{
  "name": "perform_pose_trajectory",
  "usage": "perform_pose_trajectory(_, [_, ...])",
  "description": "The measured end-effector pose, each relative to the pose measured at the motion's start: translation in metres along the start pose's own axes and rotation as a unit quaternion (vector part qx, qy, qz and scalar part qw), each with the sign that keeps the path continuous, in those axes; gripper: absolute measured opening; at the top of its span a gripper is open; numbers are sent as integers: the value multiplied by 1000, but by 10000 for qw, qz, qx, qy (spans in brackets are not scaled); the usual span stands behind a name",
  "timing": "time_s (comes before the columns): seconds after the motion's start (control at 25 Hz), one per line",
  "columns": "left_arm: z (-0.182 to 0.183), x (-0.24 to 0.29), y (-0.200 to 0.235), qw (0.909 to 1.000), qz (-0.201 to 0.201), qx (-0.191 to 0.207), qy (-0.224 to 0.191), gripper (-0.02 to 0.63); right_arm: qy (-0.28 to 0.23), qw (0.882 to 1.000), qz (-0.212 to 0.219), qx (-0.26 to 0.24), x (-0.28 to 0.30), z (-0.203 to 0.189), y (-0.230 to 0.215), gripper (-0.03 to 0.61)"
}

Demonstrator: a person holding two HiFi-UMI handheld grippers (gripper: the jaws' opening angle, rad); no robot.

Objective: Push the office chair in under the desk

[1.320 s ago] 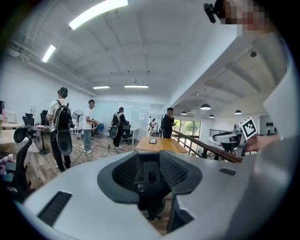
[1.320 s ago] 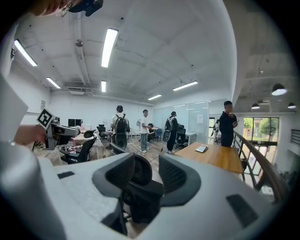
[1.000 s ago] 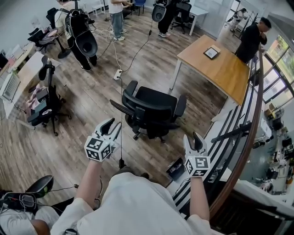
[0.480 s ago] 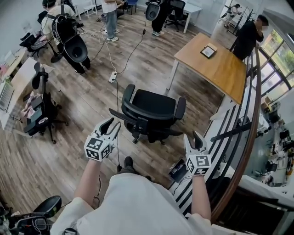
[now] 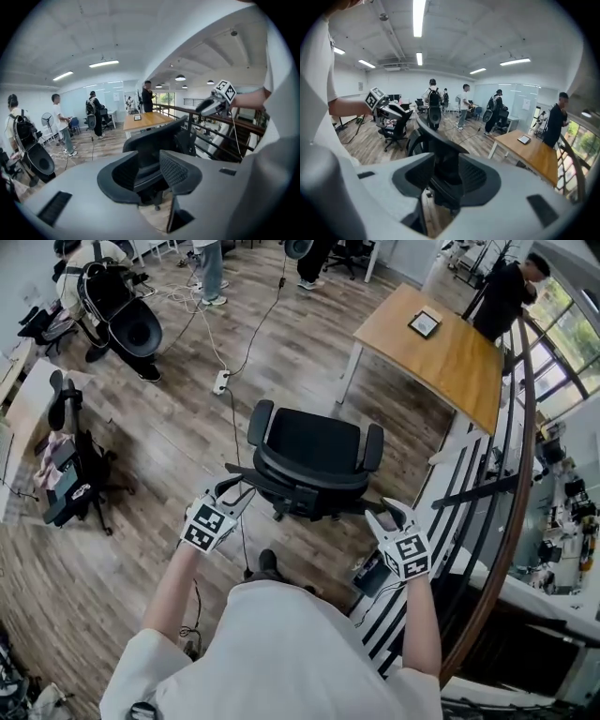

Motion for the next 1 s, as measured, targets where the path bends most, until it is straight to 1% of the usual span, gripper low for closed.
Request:
perform_pose_trajectory(0.12, [-26,18,9,9964,-330,500,607,137,448,9975,123,-536,21,-16,13,147])
perform_pose_trajectory(0.2, [-39,29,14,9916,-570,749,884,137,727,9937,197,-827,33,-24,20,147])
perform_pose_trajectory(0.4, [-58,50,23,9795,-1027,1214,1238,137,1187,9856,409,-1130,55,-39,38,147])
perform_pose_trajectory(0.56, [-69,63,27,9666,-1281,1619,1516,140,1575,9733,503,-1593,65,-48,48,147])
perform_pose_trajectory(0.64, [-70,69,29,9587,-1408,1814,1678,141,1747,9658,550,-1837,71,-52,47,147])
perform_pose_trajectory(0.72, [-72,75,28,9487,-1524,2033,1881,149,1911,9569,597,-2106,76,-58,47,147])
perform_pose_trajectory(0.88, [-86,84,24,9248,-1620,2548,2317,155,2199,9348,747,-2687,85,-76,53,147])
perform_pose_trajectory(1.0, [-96,91,24,9062,-1658,2864,2633,159,2321,9211,835,-3013,95,-87,54,147])
Point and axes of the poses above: the fingertips, and each gripper's own axes: x forward along the fingers, y to its left, z out of its top, the point moved 2 cm from there along -x, backward along the fingers, and after that the axes turned 11 degrees about -z, right-handed, at the moved point
